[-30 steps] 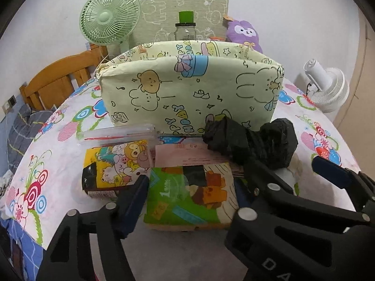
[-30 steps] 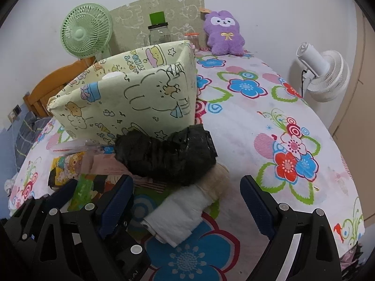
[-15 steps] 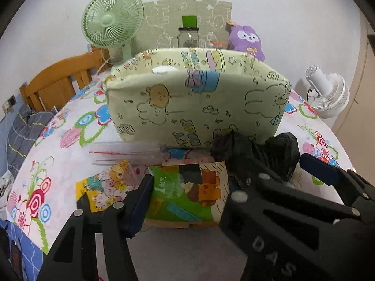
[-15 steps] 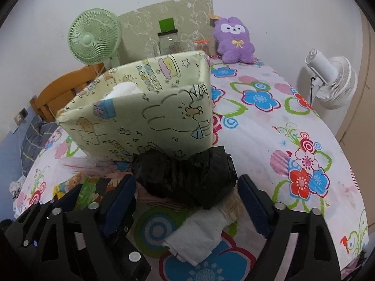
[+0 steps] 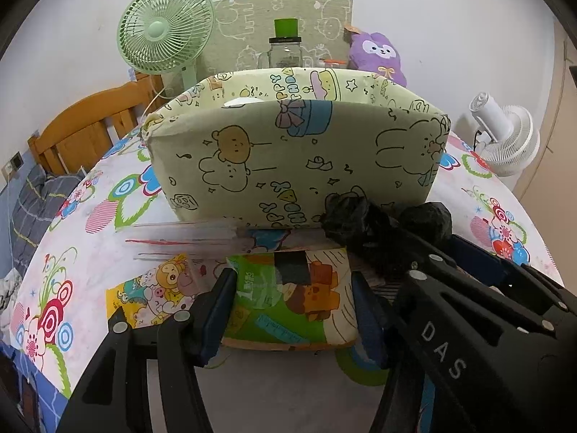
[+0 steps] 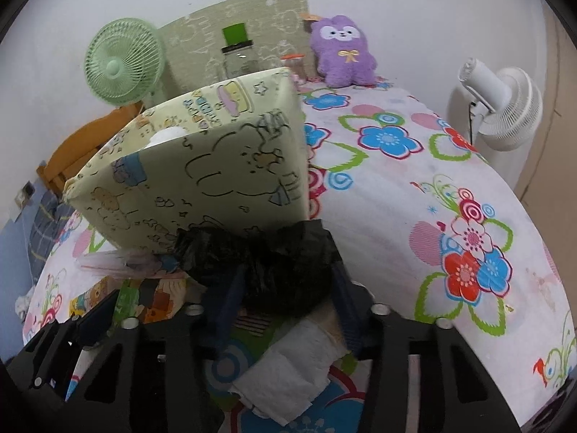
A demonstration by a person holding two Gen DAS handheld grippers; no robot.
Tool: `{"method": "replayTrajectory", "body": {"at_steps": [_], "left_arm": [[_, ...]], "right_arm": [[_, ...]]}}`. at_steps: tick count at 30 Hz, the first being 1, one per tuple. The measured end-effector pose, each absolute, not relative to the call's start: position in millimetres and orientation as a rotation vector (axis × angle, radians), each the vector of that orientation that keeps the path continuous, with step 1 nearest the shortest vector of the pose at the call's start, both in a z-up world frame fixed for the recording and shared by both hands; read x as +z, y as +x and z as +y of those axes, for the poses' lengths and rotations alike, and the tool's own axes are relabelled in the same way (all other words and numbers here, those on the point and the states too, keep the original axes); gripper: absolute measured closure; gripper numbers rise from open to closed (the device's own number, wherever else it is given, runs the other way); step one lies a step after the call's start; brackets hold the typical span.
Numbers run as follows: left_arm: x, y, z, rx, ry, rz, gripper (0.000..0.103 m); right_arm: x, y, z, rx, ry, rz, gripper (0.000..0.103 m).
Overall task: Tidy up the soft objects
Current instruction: 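Lift and carry the black bag and tissue pack toward the box with both tools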
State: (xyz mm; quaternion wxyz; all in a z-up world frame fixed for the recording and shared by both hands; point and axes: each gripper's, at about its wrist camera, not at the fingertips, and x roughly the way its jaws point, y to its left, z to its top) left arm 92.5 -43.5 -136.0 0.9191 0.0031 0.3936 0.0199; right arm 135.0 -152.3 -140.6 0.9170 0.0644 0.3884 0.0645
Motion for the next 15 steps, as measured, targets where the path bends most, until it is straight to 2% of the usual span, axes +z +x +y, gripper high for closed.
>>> {"method": "replayTrajectory", "body": {"at_steps": [4,11,12,13,15], "left_arm": [[-134.5,90.5,-44.9,0.039,0.008,0.803,0.039],[-128.5,83.7,-41.8,0.044,-0.003,0.787,0.04],[-127.6,82.6,-41.7,0.046,-0.003,0.783,0.04],[-126.1,81.1,-41.1,0.045,-0.005,0.78,0.04],[-123.7,78.8,-40.7,0.046,-0.006,0.772,0.04]], "right_arm": [[-138.7,131.6,-153.7,0.13,0.134,0.795,0.06],[-131.3,122.7,-152.8,0.139,0.138,0.778,0.062],[-129.6,121.0,-152.2,0.142,0.137,0.774,0.067],[-128.1,119.6,-151.5,0.142,0.134,0.773,0.078],[-124.9,117.2,-150.6,0.143,0.134,0.765,0.078]]}}
